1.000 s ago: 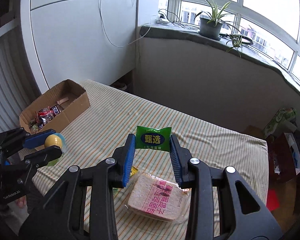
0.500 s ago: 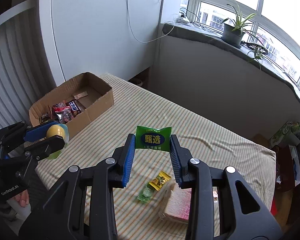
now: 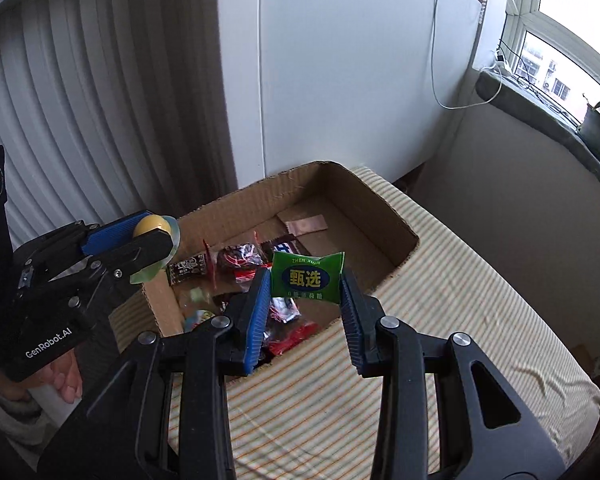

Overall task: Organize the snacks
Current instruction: 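Carry both candies into the cardboard box and open both tools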

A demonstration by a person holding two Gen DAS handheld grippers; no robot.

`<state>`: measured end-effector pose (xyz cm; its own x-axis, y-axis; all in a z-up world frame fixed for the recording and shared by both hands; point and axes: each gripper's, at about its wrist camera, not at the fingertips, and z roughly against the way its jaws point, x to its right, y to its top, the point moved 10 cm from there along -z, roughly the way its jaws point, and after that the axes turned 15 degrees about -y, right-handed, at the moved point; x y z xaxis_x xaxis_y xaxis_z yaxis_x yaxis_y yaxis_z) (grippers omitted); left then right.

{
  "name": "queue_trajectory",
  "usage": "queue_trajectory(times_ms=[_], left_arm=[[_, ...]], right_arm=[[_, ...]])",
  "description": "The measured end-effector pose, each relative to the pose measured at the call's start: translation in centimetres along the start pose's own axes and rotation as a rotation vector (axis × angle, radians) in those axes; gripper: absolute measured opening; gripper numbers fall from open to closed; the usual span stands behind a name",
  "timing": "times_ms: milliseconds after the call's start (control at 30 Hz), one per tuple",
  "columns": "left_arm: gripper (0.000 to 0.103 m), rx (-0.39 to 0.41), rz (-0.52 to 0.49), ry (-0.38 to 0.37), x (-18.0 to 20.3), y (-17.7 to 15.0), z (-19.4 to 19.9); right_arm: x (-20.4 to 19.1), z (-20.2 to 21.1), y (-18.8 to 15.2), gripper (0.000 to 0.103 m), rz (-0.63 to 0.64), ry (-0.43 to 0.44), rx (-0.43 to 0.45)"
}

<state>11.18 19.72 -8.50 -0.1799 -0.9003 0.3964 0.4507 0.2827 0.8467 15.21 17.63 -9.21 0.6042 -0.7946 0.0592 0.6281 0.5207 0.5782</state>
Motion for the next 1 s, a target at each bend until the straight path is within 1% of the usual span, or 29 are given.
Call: queue_trajectory(times_ms=[100, 267, 467, 500, 567, 600, 633, 667, 700, 733, 767, 833, 1000], left_arm=[[0.026, 0.011, 0.013, 0.016, -1.1, 0.3, 0.5], [0.026, 0.006, 0.013, 0.002, -1.1, 0.0, 0.0], [0.026, -0.013, 0.019, -0.006, -1.5, -0.6, -0.7], [0.026, -0.018, 0.021, -0.005, -1.7, -0.7, -0.8], [0.027, -0.03, 0.025, -0.005, -2.0, -1.0, -1.2], [0.028, -0.039, 0.026, 0.001, -2.2, -1.2, -1.4], [0.029, -0.045, 0.029, 0.015, -2.4, -1.4, -1.5], [0.04, -0.052, 0.034, 0.034, -2.7, -1.7, -1.6], [0.063, -0.054, 0.04, 0.051, -3.0, -1.8, -1.7], [0.07, -0.043, 0.048, 0.059, -3.3, -1.9, -1.6], [0.071, -0.035, 0.052, 0.057, -3.4, -1.9, -1.5], [0.071, -0.045, 0.057, 0.051, -3.4, -2.2, -1.5], [0.071, -0.032, 0.057, 0.047, -2.9, -1.9, -0.8]], right_arm=[[-0.8, -0.1, 0.4, 0.036, 0.014, 0.007, 0.003], [-0.8, -0.2, 1.0, 0.036, 0.02, 0.002, 0.006], [-0.7, -1.7, 1.6, 0.036, 0.024, 0.017, -0.002], [-0.9, -2.0, 1.6, 0.037, 0.025, 0.022, -0.01], [-1.5, -3.1, 1.2, 0.048, 0.038, 0.035, -0.034], [-1.5, -3.4, 1.1, 0.06, 0.037, 0.028, -0.031], [-1.5, -3.7, 1.0, 0.063, 0.029, 0.028, -0.028], [-1.5, -3.8, 0.8, 0.063, 0.023, 0.032, -0.03], [-1.4, -3.9, 0.7, 0.063, 0.018, 0.032, -0.033], [-1.2, -4.0, 0.5, 0.063, 0.014, 0.029, -0.034], [-1.0, -4.0, 0.4, 0.063, 0.01, 0.027, -0.037], [-0.8, -3.8, 0.3, 0.063, 0.009, 0.02, -0.038], [-0.5, -2.6, 0.7, 0.063, 0.009, 0.013, -0.018]])
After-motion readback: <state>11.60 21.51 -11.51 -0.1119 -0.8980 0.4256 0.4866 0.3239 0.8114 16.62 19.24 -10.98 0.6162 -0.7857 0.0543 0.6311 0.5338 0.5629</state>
